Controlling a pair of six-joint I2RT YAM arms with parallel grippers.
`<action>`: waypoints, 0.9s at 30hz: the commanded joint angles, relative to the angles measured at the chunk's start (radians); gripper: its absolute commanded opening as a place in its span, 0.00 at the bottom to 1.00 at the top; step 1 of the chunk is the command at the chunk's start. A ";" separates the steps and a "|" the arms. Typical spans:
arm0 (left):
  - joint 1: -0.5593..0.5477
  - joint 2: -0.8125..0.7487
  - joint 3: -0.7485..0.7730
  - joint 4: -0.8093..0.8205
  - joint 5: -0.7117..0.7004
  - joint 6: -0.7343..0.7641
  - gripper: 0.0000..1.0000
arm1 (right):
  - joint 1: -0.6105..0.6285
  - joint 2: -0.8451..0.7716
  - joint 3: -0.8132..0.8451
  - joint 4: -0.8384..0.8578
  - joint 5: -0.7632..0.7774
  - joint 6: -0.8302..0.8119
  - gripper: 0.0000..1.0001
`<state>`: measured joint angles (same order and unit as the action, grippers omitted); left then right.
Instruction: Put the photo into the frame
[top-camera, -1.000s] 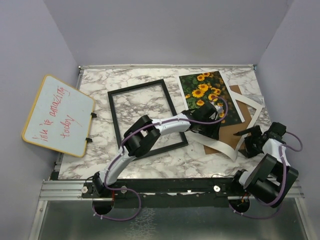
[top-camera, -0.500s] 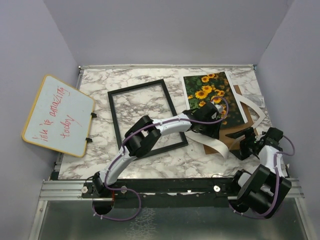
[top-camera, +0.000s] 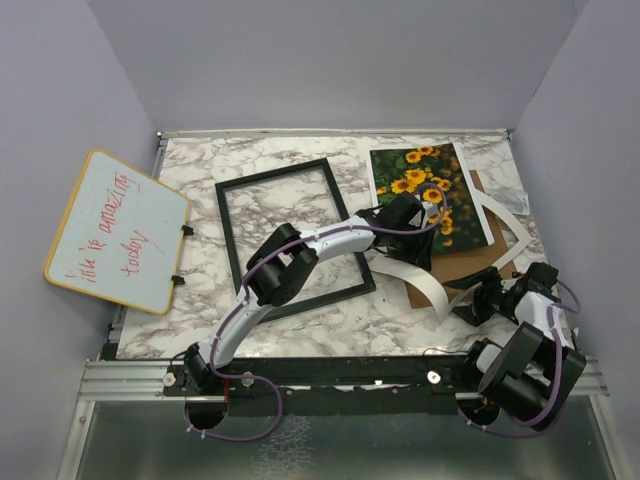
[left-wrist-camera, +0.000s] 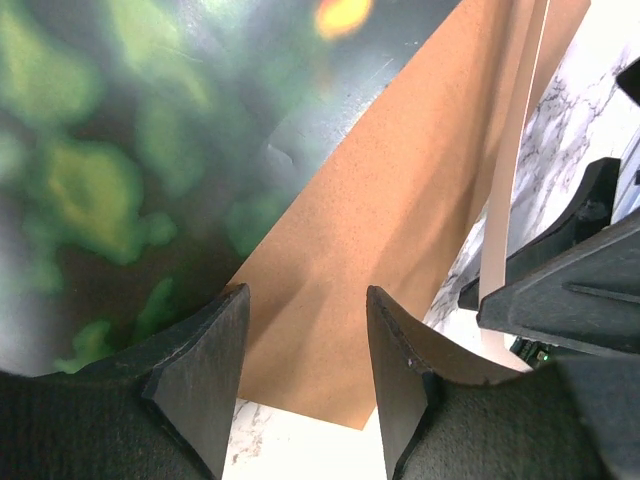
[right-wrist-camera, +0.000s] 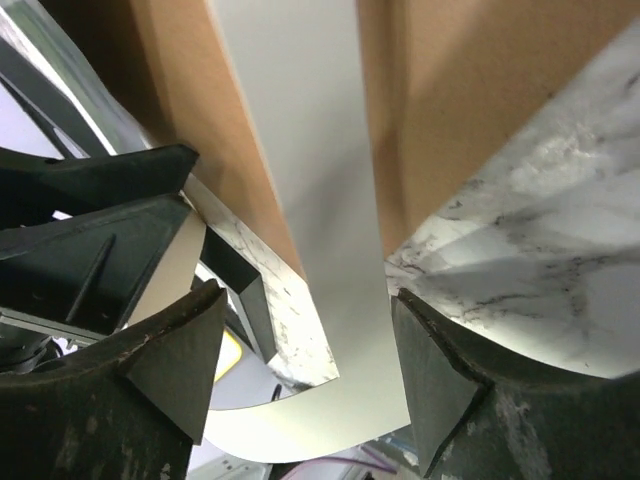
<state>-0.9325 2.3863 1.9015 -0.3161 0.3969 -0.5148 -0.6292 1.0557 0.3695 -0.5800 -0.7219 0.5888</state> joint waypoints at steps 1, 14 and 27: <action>0.023 0.068 -0.013 -0.103 -0.001 0.064 0.53 | 0.006 0.029 -0.007 -0.086 -0.005 -0.055 0.68; 0.065 0.032 -0.005 -0.113 0.088 0.106 0.51 | 0.006 0.023 -0.033 -0.089 -0.037 -0.058 0.62; 0.078 0.011 0.092 -0.138 0.077 0.086 0.52 | 0.006 -0.007 -0.017 -0.097 -0.028 -0.055 0.36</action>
<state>-0.8574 2.3913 1.9450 -0.4080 0.5041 -0.4431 -0.6273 1.0672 0.3408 -0.6464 -0.7288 0.5392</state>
